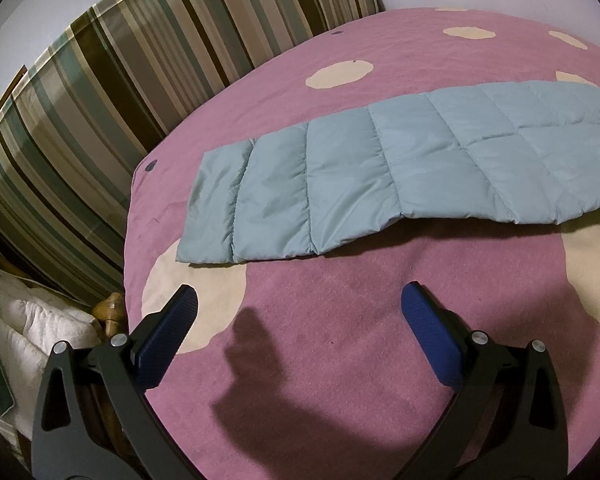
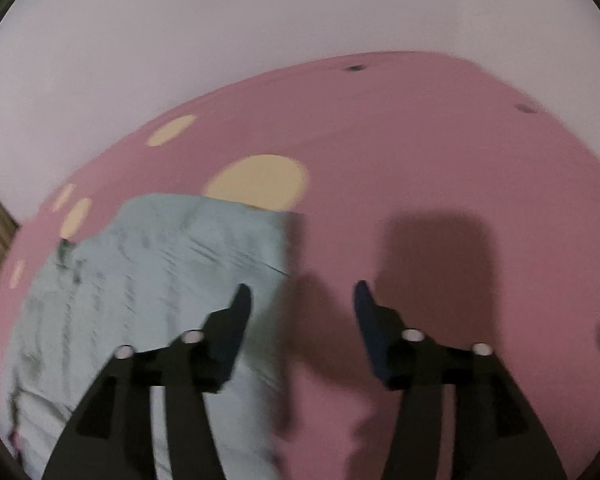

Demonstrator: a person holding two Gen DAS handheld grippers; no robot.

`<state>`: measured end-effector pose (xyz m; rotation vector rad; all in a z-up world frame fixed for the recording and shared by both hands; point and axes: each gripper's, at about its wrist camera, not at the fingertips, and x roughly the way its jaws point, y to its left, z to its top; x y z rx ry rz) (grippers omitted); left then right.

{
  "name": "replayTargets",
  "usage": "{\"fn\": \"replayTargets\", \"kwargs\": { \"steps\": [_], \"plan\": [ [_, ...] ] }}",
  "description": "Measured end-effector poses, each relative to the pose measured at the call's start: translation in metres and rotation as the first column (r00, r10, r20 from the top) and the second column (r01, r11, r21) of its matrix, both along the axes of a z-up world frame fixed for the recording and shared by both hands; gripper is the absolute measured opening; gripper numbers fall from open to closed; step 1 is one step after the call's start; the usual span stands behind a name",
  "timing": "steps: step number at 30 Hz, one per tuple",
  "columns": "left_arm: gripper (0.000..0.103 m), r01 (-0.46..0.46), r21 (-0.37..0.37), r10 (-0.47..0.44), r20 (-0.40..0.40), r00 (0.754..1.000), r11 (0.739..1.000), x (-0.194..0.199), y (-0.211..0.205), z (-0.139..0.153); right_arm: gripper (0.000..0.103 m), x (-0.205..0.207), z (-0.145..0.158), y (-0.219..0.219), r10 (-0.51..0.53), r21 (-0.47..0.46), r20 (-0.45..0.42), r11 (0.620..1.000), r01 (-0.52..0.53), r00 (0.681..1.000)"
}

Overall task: Fold large clothes
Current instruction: 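Open the right gripper to release the sleeve and withdraw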

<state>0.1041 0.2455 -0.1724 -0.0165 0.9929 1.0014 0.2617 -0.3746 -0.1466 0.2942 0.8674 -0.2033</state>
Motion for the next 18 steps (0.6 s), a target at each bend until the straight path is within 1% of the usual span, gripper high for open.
{"fn": "replayTargets", "kwargs": {
  "steps": [2, 6, 7, 10, 12, 15, 18],
  "plan": [
    [0.101, 0.0, -0.002, 0.0, 0.003, 1.0, 1.0, 0.0, 0.0, 0.0, 0.061, -0.024, -0.005, -0.012, -0.06, -0.061, -0.022, 0.996, 0.059, 0.998],
    [0.101, -0.001, -0.006, 0.001, 0.006, 1.0, 1.0, 0.0, 0.0, 0.0, 0.064, -0.056, -0.016, -0.029, -0.153, -0.138, -0.075, 0.98, 0.142, 0.985],
    [0.101, -0.001, -0.005, 0.001, 0.005, 1.0, 1.0, 0.0, 0.0, 0.001, 0.067, -0.063, -0.021, -0.031, -0.172, -0.163, -0.085, 0.974, 0.156, 0.981],
    [0.101, 0.0, -0.003, 0.0, 0.003, 1.0, 1.0, 0.0, 0.0, 0.001, 0.075, -0.072, -0.038, -0.031, -0.185, -0.223, -0.121, 0.962, 0.155, 0.975],
    [0.101, 0.0, -0.007, 0.001, 0.006, 1.0, 1.0, 0.0, 0.0, 0.0, 0.078, -0.075, -0.043, -0.029, -0.188, -0.259, -0.102, 0.953, 0.156, 0.977],
    [0.101, -0.001, -0.016, 0.001, 0.013, 1.0, 1.0, 0.0, 0.0, 0.001, 0.082, -0.072, -0.043, -0.031, -0.204, -0.275, -0.105, 0.947, 0.169, 0.973],
    [0.101, -0.001, -0.026, 0.002, 0.02, 1.0, 1.0, -0.001, 0.001, 0.001, 0.084, -0.072, -0.045, -0.035, -0.21, -0.274, -0.104, 0.946, 0.175, 0.972]
  ]
}}
